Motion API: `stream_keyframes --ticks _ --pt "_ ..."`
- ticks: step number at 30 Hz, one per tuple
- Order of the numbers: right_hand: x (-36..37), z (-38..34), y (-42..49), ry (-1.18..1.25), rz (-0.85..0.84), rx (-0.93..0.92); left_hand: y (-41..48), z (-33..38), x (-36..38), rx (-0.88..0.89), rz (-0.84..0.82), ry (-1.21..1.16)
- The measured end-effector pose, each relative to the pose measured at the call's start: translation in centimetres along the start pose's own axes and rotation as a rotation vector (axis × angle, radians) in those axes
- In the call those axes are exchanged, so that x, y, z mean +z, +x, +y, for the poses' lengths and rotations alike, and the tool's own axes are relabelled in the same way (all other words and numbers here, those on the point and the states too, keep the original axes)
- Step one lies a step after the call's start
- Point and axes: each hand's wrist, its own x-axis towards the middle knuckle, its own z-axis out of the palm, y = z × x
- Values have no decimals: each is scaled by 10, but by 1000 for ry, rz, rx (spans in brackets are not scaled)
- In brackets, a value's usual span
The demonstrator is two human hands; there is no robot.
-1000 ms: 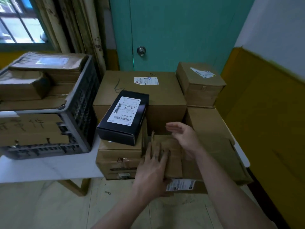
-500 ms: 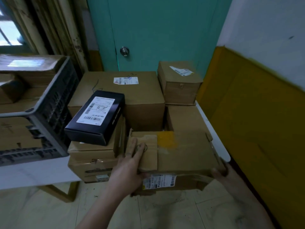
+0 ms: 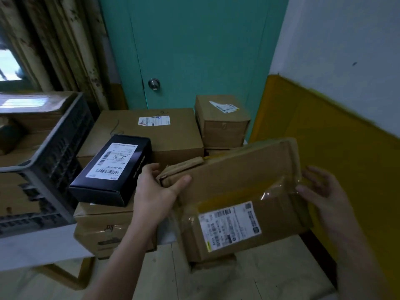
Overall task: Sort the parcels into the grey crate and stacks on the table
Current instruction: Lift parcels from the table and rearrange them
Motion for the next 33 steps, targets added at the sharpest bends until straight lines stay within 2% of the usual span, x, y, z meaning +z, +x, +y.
stream_keyframes --ticks 5,8,11,13,15,17,21,23,27,33 --pt "-1 -26 59 -264 -166 -91 36 6 28 -122 26 -58" --pt "3 -34 91 -300 -255 -97 52 6 40 -168 26 -122" --pt "7 -32 110 -510 -168 -70 64 1 48 -187 29 -94" --pt "6 -24 107 -564 14 -46 70 0 51 -209 34 -63" --pt "10 -13 86 -466 221 11 73 3 50 -243 7 -58" --pt "24 3 57 -272 313 155 74 5 48 -266 -53 -32" --pt "59 34 9 -39 151 361 66 7 47 -280 -161 48" --pt "70 41 -2 49 87 389 61 12 46 -265 -214 82" --pt "70 43 0 105 122 382 53 24 42 -213 -337 263" --pt "71 42 4 184 132 382 45 19 43 -298 -468 -59"
